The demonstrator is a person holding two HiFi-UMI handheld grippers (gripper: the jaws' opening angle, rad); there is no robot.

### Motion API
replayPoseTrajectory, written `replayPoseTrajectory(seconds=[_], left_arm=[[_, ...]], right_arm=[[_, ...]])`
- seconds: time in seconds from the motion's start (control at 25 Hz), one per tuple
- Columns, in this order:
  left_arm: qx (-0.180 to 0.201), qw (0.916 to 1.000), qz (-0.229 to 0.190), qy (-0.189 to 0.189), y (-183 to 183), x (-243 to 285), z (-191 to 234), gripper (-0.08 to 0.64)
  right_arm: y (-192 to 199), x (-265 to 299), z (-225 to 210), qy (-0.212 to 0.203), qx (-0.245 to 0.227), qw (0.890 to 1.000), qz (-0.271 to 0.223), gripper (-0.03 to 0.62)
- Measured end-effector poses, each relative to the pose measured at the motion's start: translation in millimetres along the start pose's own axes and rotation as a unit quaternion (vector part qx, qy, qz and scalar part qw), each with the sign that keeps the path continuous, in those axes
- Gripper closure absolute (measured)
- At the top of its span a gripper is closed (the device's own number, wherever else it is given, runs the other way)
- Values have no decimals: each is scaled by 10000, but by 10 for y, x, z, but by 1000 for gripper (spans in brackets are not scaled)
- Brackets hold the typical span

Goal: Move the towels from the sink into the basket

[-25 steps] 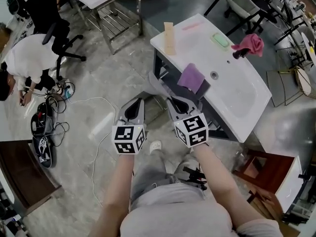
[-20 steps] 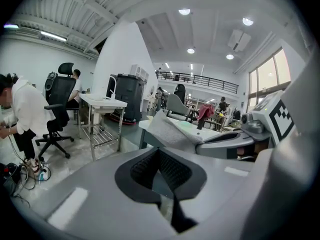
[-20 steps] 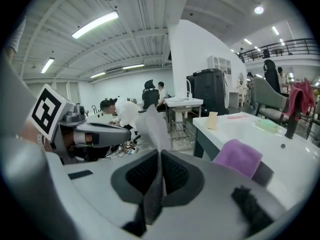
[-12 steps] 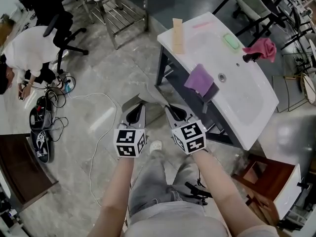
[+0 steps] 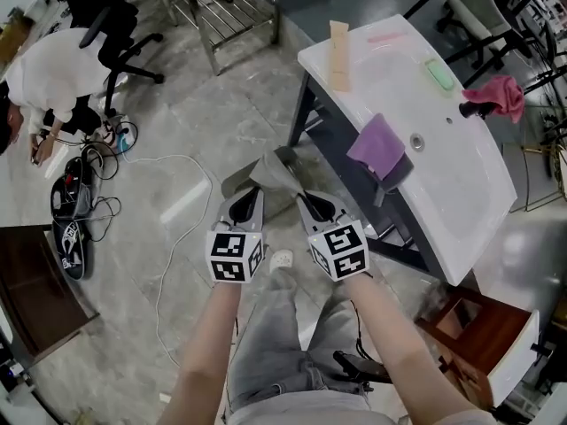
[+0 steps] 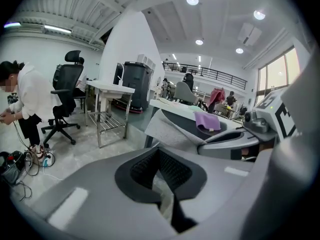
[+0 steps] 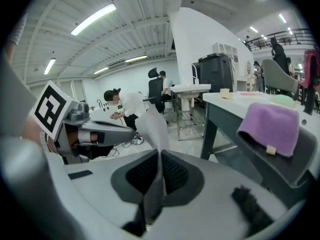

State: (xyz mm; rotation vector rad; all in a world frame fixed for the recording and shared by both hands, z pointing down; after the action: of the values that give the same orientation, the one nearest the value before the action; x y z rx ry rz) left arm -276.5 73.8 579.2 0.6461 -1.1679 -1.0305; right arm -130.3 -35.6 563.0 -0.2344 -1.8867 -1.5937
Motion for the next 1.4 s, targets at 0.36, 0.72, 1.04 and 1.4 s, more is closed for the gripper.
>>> replayPoseTrajectory(seconds=[0.36,0.72,1.04,1.4], left_arm=[[-248,9994,227,-86,364,210,140,554],[-363,9981,485,-97,707,428,320,555],[-444,9955,829,-122,1036,552,482,554],[-531,9931,1042,-127,1224,622,577,555]], right_arm=[[250,362,-76,-127,84,9999,47,565],[634,811,-38,-305,74,9989,361,565],[1054,1298,-13,-425,-209,9953,848,565],[1388,1696,5,-389,-258,9902,1314,563]])
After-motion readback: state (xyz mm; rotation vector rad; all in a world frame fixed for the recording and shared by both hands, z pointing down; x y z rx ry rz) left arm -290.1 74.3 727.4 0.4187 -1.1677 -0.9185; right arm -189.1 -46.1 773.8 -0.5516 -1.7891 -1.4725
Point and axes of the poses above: the fingertips, and each gripper's own axes: x forward along the fingers, z to its left, y out of its underside, the point moved 10 cm from there along -x, backward along the fingers, and after that the axes turned 7 degrees about y, right-handed, at the moved point
